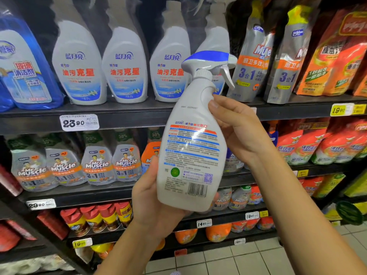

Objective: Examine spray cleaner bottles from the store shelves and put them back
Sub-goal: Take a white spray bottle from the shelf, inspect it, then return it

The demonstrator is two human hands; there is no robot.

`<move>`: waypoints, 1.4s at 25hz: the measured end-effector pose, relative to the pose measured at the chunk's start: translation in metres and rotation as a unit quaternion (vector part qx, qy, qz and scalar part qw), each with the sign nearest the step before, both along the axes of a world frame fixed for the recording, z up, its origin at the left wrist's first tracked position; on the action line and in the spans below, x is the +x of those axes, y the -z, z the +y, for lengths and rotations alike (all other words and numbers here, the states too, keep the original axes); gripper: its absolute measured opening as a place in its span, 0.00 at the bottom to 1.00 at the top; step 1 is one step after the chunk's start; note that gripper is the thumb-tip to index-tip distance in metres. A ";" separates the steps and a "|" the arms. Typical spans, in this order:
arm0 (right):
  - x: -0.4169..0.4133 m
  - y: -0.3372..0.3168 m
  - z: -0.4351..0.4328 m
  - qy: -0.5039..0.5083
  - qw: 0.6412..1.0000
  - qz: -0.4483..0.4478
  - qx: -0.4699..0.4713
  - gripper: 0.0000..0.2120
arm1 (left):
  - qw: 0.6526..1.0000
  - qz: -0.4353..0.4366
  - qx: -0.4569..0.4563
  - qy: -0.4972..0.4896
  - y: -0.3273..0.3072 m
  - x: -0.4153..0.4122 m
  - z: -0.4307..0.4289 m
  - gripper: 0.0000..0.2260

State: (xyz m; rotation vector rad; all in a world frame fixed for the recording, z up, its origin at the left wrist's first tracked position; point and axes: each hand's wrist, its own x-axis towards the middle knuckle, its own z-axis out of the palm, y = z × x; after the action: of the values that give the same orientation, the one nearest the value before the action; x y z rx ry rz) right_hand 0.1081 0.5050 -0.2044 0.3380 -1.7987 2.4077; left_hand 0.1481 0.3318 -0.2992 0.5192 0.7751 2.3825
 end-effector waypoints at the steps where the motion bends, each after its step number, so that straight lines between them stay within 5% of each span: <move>1: -0.001 0.001 0.000 -0.020 1.000 0.001 -0.010 0.10 | 1.000 -0.006 0.012 0.013 -0.001 0.000 -0.001 0.25; 8: -0.011 0.002 -0.017 -0.167 0.969 -0.011 -0.180 0.21 | 0.997 -0.031 0.032 0.064 -0.008 0.000 0.006 0.27; 12: -0.006 -0.009 -0.025 -0.089 0.979 0.017 -0.184 0.32 | 0.992 0.024 -0.078 -0.091 -0.018 -0.006 0.009 0.19; 15: -0.004 -0.023 -0.028 -0.003 0.992 0.085 -0.098 0.20 | 0.957 0.125 -0.190 -0.181 -0.030 -0.011 0.010 0.21; 19: -0.008 -0.030 -0.035 0.082 0.988 0.131 -0.010 0.04 | 0.889 0.266 -0.287 -0.239 -0.033 -0.006 0.009 0.48; 22: -0.013 -0.033 -0.038 0.100 0.988 0.111 0.039 0.08 | 0.873 0.270 -0.298 -0.276 -0.035 -0.009 0.012 0.41; 26: -0.019 -0.045 -0.018 0.025 0.994 0.089 0.053 0.10 | 0.944 0.199 -0.209 -0.159 -0.037 -0.017 0.002 0.29; 29: -0.020 -0.047 -0.011 -0.041 0.994 0.094 0.048 0.15 | 0.986 0.089 -0.116 -0.085 -0.036 -0.022 -0.002 0.33; 32: -0.023 -0.052 -0.016 -0.015 0.991 0.131 0.005 0.13 | 0.979 0.103 -0.134 -0.116 -0.051 -0.029 0.000 0.22; 35: -0.029 -0.076 -0.016 0.038 0.982 0.183 0.004 0.12 | 0.915 0.209 -0.246 -0.240 -0.083 -0.045 -0.001 0.13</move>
State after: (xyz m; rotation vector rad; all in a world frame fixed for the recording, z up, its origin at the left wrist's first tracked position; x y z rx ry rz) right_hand 0.0795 0.4891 -0.1280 0.6505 -1.6251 2.1172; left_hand 0.1030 0.3308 -0.2165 0.6891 1.8183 2.3754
